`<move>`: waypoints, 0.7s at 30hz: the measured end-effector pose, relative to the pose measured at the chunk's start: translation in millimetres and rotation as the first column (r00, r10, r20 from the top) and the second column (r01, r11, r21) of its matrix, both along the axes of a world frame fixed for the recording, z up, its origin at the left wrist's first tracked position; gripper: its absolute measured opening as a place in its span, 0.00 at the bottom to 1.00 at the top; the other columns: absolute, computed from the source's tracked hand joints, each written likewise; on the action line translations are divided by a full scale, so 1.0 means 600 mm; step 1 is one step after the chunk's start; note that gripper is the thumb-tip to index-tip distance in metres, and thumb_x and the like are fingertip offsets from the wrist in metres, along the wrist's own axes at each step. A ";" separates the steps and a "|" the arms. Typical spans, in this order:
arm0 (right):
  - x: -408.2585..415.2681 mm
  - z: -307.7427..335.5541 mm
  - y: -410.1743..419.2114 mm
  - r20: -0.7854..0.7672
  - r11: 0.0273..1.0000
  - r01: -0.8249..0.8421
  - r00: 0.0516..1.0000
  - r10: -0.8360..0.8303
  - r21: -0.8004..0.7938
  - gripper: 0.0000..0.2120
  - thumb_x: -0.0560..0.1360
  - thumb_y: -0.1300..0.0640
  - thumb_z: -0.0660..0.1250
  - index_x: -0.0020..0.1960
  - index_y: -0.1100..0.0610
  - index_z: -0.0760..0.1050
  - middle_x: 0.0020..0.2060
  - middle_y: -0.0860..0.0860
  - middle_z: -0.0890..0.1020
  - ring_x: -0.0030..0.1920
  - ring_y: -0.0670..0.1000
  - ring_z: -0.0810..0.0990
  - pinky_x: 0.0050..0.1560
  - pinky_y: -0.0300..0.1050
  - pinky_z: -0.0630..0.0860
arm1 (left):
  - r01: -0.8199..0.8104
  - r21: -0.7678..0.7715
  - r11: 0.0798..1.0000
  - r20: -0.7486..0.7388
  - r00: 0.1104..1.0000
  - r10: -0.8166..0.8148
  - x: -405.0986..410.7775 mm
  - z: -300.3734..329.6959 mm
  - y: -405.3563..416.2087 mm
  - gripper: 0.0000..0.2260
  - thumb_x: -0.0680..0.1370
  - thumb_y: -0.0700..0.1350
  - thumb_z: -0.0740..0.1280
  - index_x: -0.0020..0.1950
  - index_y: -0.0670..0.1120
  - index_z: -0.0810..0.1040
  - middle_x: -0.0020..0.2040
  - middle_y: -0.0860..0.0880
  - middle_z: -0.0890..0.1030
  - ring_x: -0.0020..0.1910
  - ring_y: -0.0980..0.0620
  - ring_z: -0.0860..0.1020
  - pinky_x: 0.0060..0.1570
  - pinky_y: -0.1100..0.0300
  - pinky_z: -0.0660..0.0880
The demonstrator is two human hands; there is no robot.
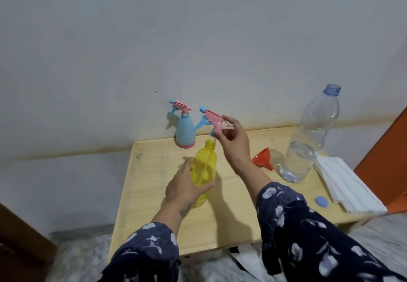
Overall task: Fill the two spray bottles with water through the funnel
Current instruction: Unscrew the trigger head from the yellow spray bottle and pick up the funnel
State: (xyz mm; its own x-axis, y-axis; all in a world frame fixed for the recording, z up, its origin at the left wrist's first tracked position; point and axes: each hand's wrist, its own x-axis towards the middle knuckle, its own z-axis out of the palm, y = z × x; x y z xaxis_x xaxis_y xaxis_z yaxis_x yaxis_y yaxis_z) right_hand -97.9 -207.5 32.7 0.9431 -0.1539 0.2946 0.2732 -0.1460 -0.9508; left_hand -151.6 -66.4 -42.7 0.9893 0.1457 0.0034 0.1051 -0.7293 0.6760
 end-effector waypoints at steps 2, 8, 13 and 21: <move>0.008 0.020 -0.011 0.025 0.998 0.048 0.998 -0.049 0.043 0.17 0.73 0.56 0.71 0.61 0.47 0.74 0.36 0.45 0.83 0.40 0.40 0.81 0.40 0.29 0.72 | 0.011 0.025 1.000 -0.010 1.000 -0.010 0.000 -0.002 0.007 0.44 0.63 0.66 0.75 0.73 0.61 0.58 0.66 0.56 0.74 0.62 0.51 0.75 0.49 0.57 0.74; 0.050 0.100 -0.054 0.100 0.983 0.169 0.979 -0.176 0.078 0.18 0.74 0.56 0.69 0.63 0.49 0.73 0.38 0.48 0.83 0.43 0.49 0.81 0.46 0.38 0.74 | -0.026 0.037 0.999 -0.010 1.000 0.027 0.022 -0.011 0.039 0.43 0.65 0.57 0.79 0.74 0.59 0.59 0.71 0.53 0.70 0.63 0.47 0.74 0.49 0.55 0.75; 0.091 0.134 -0.083 0.087 0.971 0.220 0.970 -0.229 0.097 0.18 0.75 0.55 0.68 0.64 0.47 0.72 0.36 0.46 0.82 0.46 0.50 0.81 0.45 0.38 0.74 | -0.087 0.057 0.995 -0.002 0.996 0.087 0.050 -0.009 0.065 0.42 0.65 0.54 0.79 0.73 0.57 0.60 0.69 0.50 0.71 0.62 0.45 0.74 0.47 0.53 0.75; 0.146 0.011 -0.138 -0.338 0.957 0.002 0.935 -0.104 -0.290 0.23 0.72 0.62 0.70 0.66 0.52 0.72 0.56 0.54 0.80 0.46 0.52 0.80 0.40 0.41 0.74 | -0.161 -0.064 0.985 0.065 0.984 0.165 0.117 0.023 0.029 0.43 0.64 0.58 0.79 0.73 0.56 0.61 0.67 0.50 0.74 0.62 0.45 0.75 0.45 0.56 0.68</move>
